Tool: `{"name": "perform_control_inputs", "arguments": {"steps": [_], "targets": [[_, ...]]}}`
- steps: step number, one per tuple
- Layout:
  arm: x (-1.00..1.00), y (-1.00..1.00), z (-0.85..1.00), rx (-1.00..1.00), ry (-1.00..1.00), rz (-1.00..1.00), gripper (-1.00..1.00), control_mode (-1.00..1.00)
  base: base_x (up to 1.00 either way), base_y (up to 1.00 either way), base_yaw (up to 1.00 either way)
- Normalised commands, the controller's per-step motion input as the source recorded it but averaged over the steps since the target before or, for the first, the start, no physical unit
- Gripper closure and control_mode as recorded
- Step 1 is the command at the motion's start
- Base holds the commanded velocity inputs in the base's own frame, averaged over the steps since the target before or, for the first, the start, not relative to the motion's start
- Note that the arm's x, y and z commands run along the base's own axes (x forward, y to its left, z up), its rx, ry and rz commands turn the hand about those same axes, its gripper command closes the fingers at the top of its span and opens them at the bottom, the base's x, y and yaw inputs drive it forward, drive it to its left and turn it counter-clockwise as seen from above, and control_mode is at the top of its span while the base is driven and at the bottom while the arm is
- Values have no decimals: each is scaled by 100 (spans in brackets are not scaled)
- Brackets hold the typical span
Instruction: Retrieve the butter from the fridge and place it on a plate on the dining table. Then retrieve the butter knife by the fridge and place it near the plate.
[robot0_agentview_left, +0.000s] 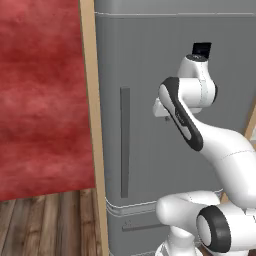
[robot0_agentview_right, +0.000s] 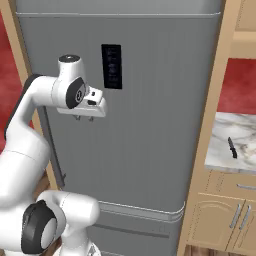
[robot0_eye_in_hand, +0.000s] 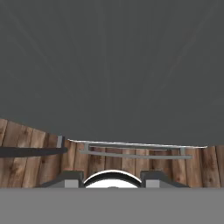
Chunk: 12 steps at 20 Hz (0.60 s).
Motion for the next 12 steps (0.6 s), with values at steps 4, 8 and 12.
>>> {"name": "perform_control_inputs", "arguments": {"steps": [4,8,12], "targets": [[-1,0,0,0,0,0,-100,100,-18,0,-1],[0,0,0,0,0,0,-100,100,-48,18,-18],[0,0,0,0,0,0,-100,100,-41,71,-47]]}}
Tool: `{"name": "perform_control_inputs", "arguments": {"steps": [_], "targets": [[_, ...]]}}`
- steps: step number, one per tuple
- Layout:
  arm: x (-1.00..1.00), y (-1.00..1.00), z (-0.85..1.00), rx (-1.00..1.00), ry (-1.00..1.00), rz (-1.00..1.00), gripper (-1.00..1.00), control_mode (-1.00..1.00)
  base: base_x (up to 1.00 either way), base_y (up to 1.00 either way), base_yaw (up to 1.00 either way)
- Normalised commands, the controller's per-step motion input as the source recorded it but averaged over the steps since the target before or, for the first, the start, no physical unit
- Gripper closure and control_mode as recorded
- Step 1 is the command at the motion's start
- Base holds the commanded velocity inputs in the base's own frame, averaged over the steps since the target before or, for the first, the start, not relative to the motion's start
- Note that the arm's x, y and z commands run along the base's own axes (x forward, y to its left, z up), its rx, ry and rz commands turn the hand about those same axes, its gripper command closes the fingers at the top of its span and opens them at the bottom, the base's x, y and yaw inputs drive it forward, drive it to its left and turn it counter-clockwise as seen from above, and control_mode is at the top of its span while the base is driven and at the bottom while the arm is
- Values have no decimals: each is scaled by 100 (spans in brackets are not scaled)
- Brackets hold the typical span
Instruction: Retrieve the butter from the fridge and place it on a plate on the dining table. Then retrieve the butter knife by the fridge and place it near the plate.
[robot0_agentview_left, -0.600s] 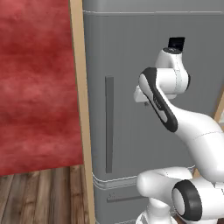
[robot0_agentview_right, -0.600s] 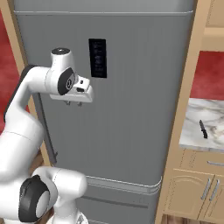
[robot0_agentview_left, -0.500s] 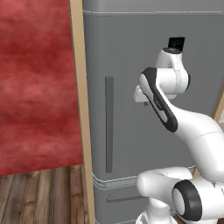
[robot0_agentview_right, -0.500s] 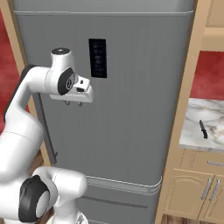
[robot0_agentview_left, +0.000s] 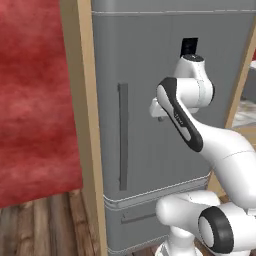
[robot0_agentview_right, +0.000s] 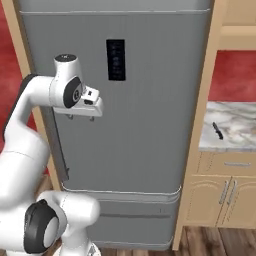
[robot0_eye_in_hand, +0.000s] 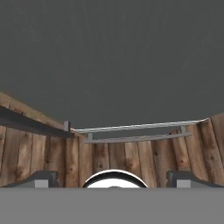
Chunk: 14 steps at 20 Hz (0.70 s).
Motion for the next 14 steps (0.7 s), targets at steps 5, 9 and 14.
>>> {"name": "perform_control_inputs", "arguments": {"steps": [5,9,14], "targets": [[0,0,0,0,0,0,-100,100,-35,72,-54],[0,0,0,0,0,0,-100,100,-42,44,-50],[0,0,0,0,0,0,-100,100,-50,38,-39]]}}
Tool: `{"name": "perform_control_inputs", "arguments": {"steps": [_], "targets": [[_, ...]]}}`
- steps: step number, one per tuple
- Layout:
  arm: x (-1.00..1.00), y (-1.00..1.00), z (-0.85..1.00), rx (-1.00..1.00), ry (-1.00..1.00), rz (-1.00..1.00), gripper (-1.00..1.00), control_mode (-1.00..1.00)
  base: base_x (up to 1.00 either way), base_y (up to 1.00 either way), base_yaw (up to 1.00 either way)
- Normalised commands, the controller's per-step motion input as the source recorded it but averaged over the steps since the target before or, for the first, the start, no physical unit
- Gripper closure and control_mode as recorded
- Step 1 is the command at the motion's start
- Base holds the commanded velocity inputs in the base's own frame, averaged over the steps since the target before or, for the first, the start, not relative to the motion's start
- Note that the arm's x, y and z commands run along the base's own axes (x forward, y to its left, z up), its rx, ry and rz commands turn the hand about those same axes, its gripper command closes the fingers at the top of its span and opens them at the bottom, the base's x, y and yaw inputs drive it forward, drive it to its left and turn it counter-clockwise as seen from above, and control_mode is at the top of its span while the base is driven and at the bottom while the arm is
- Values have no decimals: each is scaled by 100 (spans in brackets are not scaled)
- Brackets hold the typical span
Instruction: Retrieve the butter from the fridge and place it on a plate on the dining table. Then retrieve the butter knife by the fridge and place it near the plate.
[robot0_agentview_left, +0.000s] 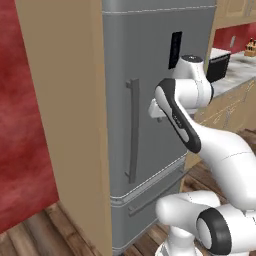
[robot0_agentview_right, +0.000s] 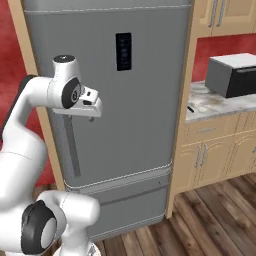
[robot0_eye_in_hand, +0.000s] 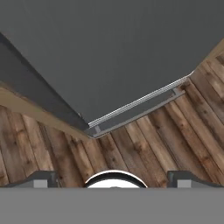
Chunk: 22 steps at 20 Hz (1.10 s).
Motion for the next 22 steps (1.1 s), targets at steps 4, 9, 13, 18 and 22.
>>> {"name": "perform_control_inputs", "arguments": {"steps": [4,9,13,18,22], "targets": [[0,0,0,0,0,0,-100,100,-53,38,-21],[0,0,0,0,0,0,-100,100,-74,8,-9],[0,0,0,0,0,0,-100,100,-70,0,-2],[10,0,-2,1,-1,0,-100,-100,-7,0,0],[54,0,-21,4,0,18,-100,-100,0,0,0]]}}
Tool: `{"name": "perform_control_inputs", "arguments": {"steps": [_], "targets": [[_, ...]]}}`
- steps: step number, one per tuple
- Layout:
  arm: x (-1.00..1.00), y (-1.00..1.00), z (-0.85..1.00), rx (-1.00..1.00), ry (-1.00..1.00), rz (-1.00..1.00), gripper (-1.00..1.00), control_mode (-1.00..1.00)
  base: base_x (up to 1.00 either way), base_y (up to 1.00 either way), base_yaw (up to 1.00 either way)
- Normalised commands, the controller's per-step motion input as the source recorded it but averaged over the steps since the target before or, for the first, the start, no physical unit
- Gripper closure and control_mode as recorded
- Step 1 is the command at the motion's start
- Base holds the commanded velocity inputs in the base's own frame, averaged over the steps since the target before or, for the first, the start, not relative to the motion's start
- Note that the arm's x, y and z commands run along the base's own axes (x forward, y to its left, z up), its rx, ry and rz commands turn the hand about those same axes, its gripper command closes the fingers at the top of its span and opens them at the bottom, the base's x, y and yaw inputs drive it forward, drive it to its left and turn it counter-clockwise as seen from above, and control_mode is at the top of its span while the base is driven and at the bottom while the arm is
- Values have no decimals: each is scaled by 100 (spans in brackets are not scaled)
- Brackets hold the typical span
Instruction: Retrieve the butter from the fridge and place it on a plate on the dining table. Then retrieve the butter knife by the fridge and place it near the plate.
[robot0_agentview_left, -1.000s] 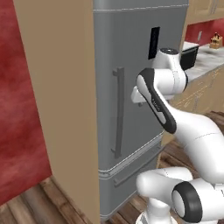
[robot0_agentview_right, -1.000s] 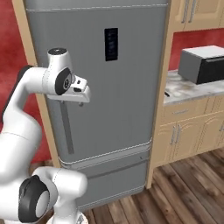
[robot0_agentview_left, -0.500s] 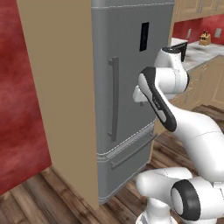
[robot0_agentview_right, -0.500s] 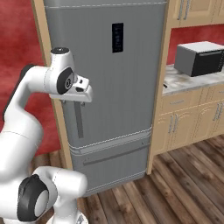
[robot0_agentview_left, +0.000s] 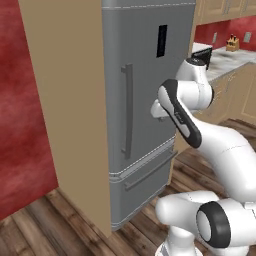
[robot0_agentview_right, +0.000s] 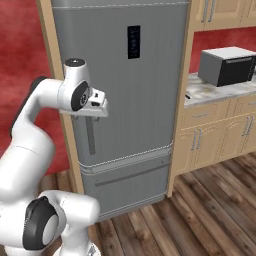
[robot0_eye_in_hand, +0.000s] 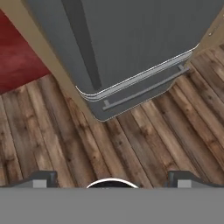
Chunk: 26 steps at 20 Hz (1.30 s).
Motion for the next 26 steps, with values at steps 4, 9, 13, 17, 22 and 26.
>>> {"name": "perform_control_inputs", "arguments": {"steps": [4,9,13,17,22,26], "targets": [[40,2,-4,0,-22,19,-100,-100,0,0,0],[14,18,0,0,-21,8,-100,-100,0,0,0],[6,41,-2,16,-14,-1,-100,-100,0,0,0],[23,13,0,9,0,0,-100,-100,0,0,0],[16,5,0,1,-10,1,-100,-100,0,0,0],[15,28,0,0,-16,0,-100,-100,0,0,0]]}}
